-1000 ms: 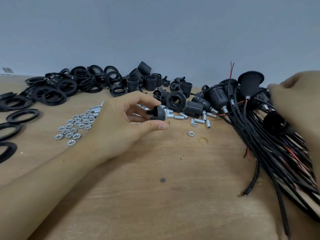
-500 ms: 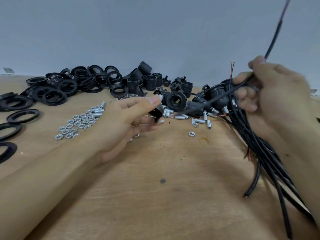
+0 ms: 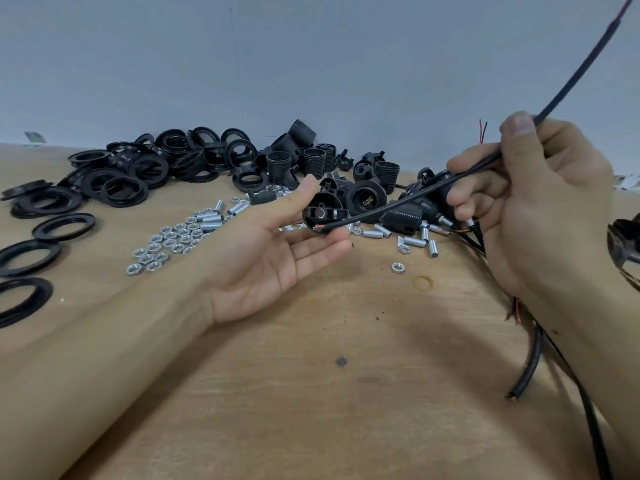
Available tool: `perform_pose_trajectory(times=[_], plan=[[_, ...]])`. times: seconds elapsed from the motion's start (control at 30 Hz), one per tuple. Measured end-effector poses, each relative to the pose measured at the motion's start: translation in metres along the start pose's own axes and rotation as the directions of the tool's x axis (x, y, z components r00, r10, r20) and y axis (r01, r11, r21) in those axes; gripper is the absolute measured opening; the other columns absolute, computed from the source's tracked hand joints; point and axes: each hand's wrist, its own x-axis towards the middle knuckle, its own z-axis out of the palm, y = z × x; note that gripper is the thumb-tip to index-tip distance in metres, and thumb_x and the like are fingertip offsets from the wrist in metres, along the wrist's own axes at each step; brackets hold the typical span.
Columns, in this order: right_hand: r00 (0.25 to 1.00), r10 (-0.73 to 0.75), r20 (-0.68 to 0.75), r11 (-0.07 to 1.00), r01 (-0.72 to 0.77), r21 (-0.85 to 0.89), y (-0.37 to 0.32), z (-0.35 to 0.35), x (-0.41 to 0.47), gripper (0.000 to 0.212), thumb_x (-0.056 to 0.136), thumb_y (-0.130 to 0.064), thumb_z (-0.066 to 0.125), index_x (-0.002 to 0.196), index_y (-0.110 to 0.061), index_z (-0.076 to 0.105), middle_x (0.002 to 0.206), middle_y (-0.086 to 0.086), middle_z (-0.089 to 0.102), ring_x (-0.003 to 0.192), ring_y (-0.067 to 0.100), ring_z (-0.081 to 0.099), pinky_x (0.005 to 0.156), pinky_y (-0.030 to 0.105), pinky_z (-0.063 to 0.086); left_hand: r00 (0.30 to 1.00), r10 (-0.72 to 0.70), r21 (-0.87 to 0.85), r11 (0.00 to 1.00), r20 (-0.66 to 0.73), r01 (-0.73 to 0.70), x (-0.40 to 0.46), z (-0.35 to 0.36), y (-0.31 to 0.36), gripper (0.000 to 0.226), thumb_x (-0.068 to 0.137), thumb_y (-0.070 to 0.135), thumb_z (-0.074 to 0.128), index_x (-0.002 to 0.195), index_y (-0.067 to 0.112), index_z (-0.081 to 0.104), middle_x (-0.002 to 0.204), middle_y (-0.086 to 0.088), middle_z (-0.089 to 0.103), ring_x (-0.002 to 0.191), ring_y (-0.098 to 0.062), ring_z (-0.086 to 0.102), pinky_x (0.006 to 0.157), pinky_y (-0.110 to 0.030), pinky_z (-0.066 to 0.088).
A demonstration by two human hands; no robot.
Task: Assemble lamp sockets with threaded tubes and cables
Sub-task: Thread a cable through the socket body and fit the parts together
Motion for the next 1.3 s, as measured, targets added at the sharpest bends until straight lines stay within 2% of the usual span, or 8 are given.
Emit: perform_pose_trajectory(times=[0.17,0.53,0.93,1.13,1.3], plan=[[0.998,-0.059,-0.037,0.998,0.059,-0.003,-0.0007,-0.0012,0.0028,0.013,0.104,-0.022,0.046,0.095,-0.013,0.044,0.066,0.007,0.068,0.044,0.020,0.059,0.043,0.022,0.044,1.000,0.002,0.012,1.000,-0.022,-0.002,-0.0013,0.0007,0.0020,0.024,0.080,0.030,0.074,0.082,0.007,0.078,0.093,-0.014,0.072,0.086,-0.024,0.074,0.073,-0.031,0.060],[0.999,-0.028,-0.036,0.997,0.030,0.065,-0.0007,-0.0012,0.0021,0.016,0.105,-0.022,0.044,0.094,-0.010,0.044,0.065,0.006,0.068,0.044,0.018,0.059,0.044,0.022,0.043,0.997,0.050,0.082,0.996,-0.062,-0.045,-0.0011,0.0034,0.0002,0.023,0.079,0.032,0.074,0.080,0.010,0.081,0.098,-0.014,0.075,0.093,-0.024,0.074,0.074,-0.030,0.060],[0.997,-0.064,-0.046,0.997,0.062,-0.035,-0.0011,0.0024,-0.0026,0.014,0.104,-0.024,0.046,0.095,-0.013,0.045,0.064,0.006,0.068,0.046,0.020,0.063,0.044,0.023,0.048,0.997,0.051,0.092,0.995,-0.050,-0.046,-0.0019,0.0044,-0.0004,0.023,0.076,0.034,0.073,0.075,0.013,0.081,0.093,-0.013,0.075,0.090,-0.022,0.075,0.074,-0.029,0.060],[0.997,-0.076,-0.014,0.995,0.075,-0.062,-0.0019,0.0044,-0.0054,0.012,0.102,-0.024,0.050,0.097,-0.015,0.046,0.067,0.007,0.069,0.048,0.021,0.065,0.046,0.024,0.051,0.997,0.065,0.128,0.990,-0.043,-0.059,-0.0021,0.0048,-0.0014,0.024,0.079,0.034,0.072,0.078,0.012,0.081,0.096,-0.013,0.075,0.091,-0.023,0.075,0.075,-0.029,0.060],[0.990,-0.127,-0.056,0.983,0.119,-0.137,-0.0047,0.0051,-0.0062,0.012,0.102,-0.026,0.050,0.096,-0.017,0.045,0.067,0.005,0.070,0.047,0.021,0.065,0.046,0.023,0.051,0.993,0.101,0.133,0.987,-0.064,-0.092,-0.0010,0.0053,-0.0005,0.023,0.076,0.035,0.073,0.075,0.014,0.081,0.094,-0.012,0.076,0.091,-0.023,0.075,0.074,-0.028,0.060]])
